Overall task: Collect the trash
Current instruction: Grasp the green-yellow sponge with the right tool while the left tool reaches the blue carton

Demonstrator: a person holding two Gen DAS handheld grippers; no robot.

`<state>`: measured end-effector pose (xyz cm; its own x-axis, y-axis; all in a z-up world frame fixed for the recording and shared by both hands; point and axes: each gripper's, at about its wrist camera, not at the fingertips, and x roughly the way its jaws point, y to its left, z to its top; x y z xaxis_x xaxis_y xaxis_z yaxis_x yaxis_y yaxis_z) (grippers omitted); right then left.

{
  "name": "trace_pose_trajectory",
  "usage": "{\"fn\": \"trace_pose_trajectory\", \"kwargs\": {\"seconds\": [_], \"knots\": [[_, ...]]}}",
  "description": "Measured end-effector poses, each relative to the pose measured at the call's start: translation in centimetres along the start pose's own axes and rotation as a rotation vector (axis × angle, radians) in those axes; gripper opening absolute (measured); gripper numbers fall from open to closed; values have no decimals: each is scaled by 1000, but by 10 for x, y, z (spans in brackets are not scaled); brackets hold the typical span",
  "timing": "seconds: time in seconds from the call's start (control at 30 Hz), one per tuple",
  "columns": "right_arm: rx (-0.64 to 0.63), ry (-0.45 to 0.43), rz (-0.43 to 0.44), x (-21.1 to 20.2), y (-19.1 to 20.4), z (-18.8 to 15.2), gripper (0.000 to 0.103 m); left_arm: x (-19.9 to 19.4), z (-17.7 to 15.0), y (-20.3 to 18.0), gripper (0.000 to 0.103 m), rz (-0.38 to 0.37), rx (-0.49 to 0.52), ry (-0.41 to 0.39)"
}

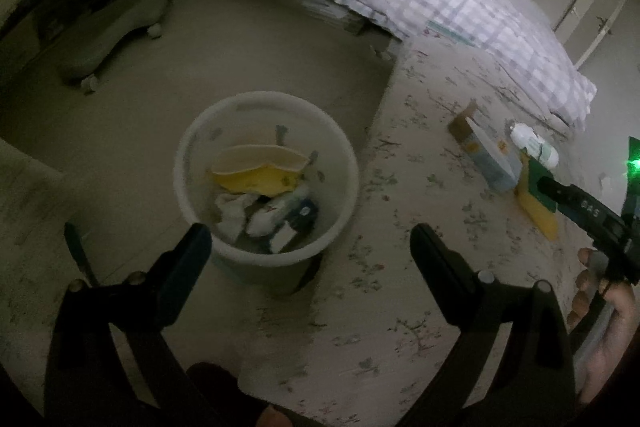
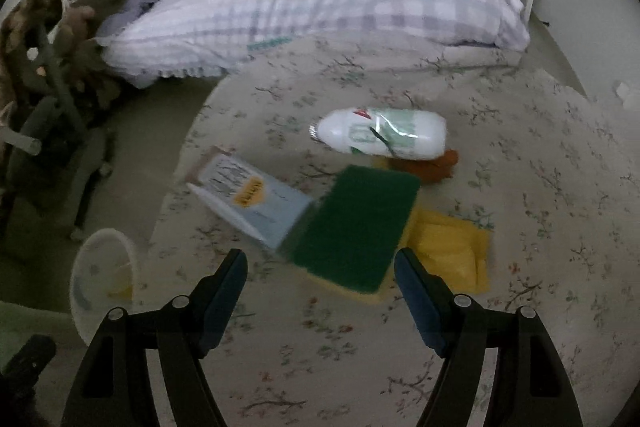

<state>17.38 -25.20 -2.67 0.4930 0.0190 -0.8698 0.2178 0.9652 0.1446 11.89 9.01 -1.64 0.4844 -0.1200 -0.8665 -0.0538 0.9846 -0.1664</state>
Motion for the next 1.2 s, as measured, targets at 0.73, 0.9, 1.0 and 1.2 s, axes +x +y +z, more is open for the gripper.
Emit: {"fn": "trace_pose_trajectory", "kwargs": {"seconds": [0.73, 0.9, 1.0, 1.2], "knots": [[33, -35, 75, -37, -66, 8, 56, 45, 23, -125, 99, -96, -7, 24], [57, -68, 58, -53, -102, 11, 56, 61, 25, -170, 99, -110, -27, 8], [79, -68, 41, -56, -126, 14, 56, 72, 26, -190, 99, -100, -57, -9], [119, -57, 14, -56, -164, 16, 56, 96, 23, -221, 99, -41, -97, -71]]}}
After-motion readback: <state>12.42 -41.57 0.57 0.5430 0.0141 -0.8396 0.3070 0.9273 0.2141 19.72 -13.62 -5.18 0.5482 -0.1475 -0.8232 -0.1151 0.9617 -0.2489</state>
